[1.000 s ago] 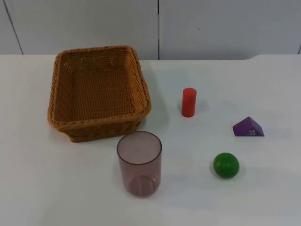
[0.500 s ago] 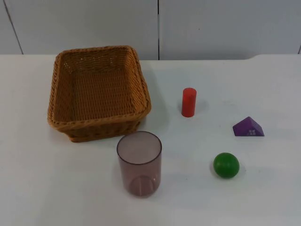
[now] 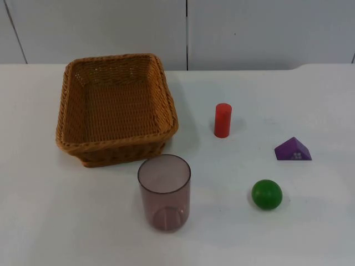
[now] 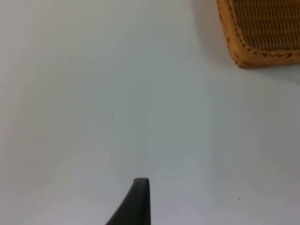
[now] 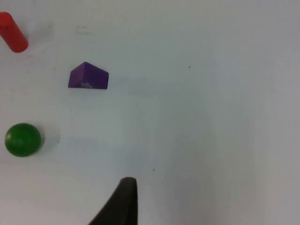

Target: Pick up the basket with the left hand and place the triangular block into the basket with the right hand.

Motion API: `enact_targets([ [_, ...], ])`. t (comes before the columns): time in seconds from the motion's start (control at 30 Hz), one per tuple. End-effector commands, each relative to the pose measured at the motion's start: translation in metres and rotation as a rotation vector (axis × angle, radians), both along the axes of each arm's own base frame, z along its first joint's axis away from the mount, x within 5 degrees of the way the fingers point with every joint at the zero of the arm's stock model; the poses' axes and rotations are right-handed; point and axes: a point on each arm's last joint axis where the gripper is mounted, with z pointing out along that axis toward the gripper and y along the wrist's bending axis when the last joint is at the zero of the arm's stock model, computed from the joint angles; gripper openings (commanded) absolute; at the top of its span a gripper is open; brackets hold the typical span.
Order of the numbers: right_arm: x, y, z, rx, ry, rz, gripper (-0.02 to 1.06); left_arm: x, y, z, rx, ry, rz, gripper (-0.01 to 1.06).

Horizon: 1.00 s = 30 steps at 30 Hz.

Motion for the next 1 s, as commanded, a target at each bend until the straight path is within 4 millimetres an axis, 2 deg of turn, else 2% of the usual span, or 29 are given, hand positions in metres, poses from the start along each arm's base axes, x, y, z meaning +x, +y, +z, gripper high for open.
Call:
enact_targets([
  [0.0,0.003,-0.001,0.002,-0.006,-0.015,0.003,1.05,0.007,-0.001,-0.001,-0.018,-0.006,0.006,0.94],
  [0.2,0.004,-0.001,0.003,-0.006,-0.032,0.003,1.05,0.030,-0.002,-0.010,-0.054,0.011,0.016,0.94],
  [0.37,0.004,-0.001,0.003,-0.016,-0.038,0.003,1.05,0.075,-0.007,-0.018,-0.104,0.079,-0.048,0.94],
  [0.4,0.004,-0.001,0.003,-0.016,-0.038,0.003,1.05,0.075,-0.007,-0.018,-0.104,0.079,-0.048,0.94],
  [0.47,0.004,-0.001,0.003,-0.016,-0.038,0.003,1.05,0.096,-0.008,-0.024,-0.123,0.099,-0.058,0.94],
  [0.6,0.005,-0.001,0.004,-0.015,-0.040,0.001,1.05,0.138,-0.015,-0.050,-0.119,0.174,-0.080,0.94],
  [0.63,0.005,-0.001,0.004,-0.015,-0.040,0.001,1.05,0.138,-0.015,-0.050,-0.119,0.174,-0.080,0.94],
  [0.77,0.005,-0.001,0.004,-0.015,-0.042,0.001,1.05,0.186,-0.027,-0.075,-0.097,0.198,-0.102,0.94],
  [0.8,0.005,-0.001,0.004,-0.015,-0.042,0.001,1.05,0.186,-0.027,-0.075,-0.097,0.198,-0.102,0.94],
  [0.97,0.005,-0.001,0.004,-0.015,-0.044,0.001,1.05,0.249,-0.030,-0.094,-0.085,0.219,-0.127,0.94],
])
